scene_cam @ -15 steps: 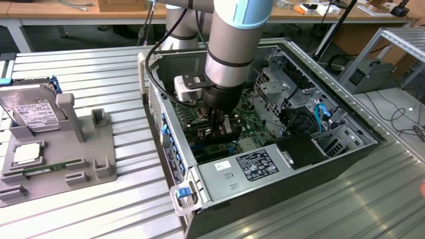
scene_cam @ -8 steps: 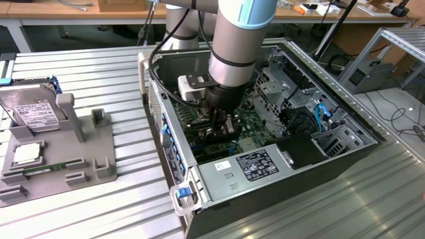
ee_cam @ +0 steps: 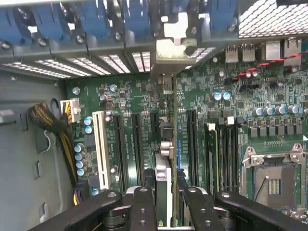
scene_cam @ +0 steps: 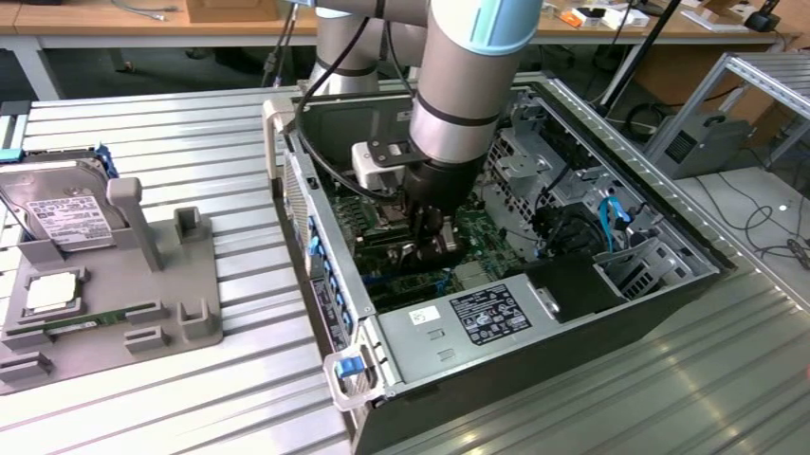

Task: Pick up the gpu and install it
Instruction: 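Insert the gpu into the slot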

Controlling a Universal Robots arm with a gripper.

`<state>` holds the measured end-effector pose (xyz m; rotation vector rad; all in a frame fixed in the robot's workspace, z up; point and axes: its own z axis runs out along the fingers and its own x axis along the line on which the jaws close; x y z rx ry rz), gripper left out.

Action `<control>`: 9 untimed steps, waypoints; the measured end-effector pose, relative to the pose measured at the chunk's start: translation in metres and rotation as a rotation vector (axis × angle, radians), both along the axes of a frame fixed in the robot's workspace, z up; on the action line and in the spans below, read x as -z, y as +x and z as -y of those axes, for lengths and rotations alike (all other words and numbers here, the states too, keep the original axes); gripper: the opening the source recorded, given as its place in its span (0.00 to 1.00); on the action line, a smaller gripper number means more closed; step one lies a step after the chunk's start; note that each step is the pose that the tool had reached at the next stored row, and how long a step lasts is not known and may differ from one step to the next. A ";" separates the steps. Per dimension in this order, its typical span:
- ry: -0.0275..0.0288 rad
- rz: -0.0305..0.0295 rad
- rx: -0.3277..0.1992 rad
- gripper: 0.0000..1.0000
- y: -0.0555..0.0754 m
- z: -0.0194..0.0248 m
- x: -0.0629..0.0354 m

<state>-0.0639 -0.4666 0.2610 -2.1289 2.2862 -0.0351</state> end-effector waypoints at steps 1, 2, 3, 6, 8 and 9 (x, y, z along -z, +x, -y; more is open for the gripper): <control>-0.0001 -0.0001 0.000 0.27 0.000 0.0000 -0.0001; -0.0001 -0.0001 0.000 0.27 0.000 -0.0001 -0.0004; -0.0003 -0.0001 0.000 0.27 0.000 -0.0001 -0.0010; 0.0000 0.0000 0.000 0.27 0.001 -0.0001 -0.0042; 0.0000 0.0000 0.000 0.27 0.002 0.0000 -0.0060; 0.0002 0.0000 0.000 0.27 0.004 -0.0001 -0.0075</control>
